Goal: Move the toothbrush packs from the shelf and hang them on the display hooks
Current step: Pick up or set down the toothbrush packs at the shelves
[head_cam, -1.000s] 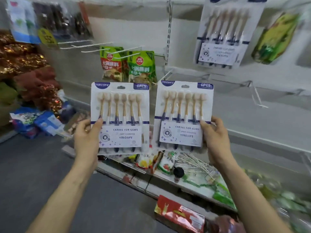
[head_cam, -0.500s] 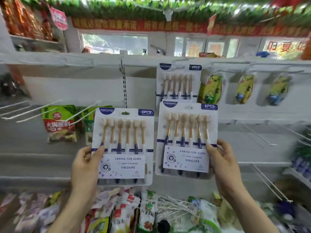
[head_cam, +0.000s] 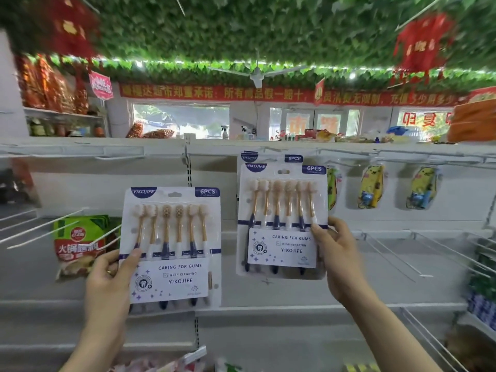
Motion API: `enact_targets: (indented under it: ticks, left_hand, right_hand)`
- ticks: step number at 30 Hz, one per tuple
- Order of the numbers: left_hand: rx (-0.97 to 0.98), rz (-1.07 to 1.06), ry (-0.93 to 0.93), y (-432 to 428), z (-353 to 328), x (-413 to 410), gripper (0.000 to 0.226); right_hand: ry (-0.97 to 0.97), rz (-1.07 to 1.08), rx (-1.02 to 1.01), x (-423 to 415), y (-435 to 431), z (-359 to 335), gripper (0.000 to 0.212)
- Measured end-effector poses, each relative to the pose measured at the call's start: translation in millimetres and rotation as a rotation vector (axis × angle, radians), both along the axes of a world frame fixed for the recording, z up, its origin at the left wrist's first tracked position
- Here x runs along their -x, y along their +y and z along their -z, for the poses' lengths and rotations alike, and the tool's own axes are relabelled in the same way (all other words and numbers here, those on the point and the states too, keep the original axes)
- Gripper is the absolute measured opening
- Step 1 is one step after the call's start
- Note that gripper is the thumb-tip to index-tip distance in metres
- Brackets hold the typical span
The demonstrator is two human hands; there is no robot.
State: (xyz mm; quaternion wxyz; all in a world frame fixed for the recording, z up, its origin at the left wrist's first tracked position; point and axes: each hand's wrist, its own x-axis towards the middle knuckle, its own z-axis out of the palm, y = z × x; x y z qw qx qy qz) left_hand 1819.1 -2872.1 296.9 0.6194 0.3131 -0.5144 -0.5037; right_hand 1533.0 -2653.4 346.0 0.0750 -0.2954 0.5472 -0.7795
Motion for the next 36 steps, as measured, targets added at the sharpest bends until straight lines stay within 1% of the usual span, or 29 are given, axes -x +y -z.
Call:
enact_targets:
  ticks: [3, 4, 8, 14, 17, 23, 28, 31, 34, 36]
  left_hand:
    - [-0.034, -0.004, 0.005, -3, 1, -4, 0.015]
    - [-0.038, -0.006, 0.005, -4, 3, -5, 0.014]
    - [-0.032, -0.029, 0.002, -5, 5, -6, 0.026]
    - [-0.049, -0.035, 0.017, -6, 6, -1, 0.027]
    - [-0.048, -0.031, 0.04, -4, 4, 2, 0.027]
    - [-0.02, -0.048, 0.003, 0, -1, 9, 0.031]
    - [-0.033, -0.041, 0.011, 1, -5, 11, 0.025]
    - [-0.051, -0.027, 0.005, 2, -6, 13, 0.026]
    - [-0.06, -0.023, -0.005, 4, -6, 15, 0.024]
    - [-0.064, -0.023, 0.001, 4, -6, 17, 0.021]
  right_hand:
    - [0.005, 0.005, -0.005, 7, -7, -7, 0.013]
    - [0.009, 0.003, -0.002, 9, -9, -10, 0.013]
    - [0.029, -0.009, 0.009, 14, -16, -19, 0.012]
    - [0.006, -0.013, -0.002, 22, -29, -25, 0.014]
    - [0.005, -0.004, -0.014, 28, -35, -23, 0.011]
    - [0.016, 0.017, -0.041, 46, -53, -17, 0.01]
    - [0.006, -0.011, -0.045, 69, -75, -10, 0.016]
    - [0.016, -0.01, -0.062, 82, -89, -7, 0.02]
    - [0.0, -0.015, -0.058, 90, -101, -4, 0.017]
    - [-0.008, -0.016, -0.068, 94, -108, 0, 0.019]
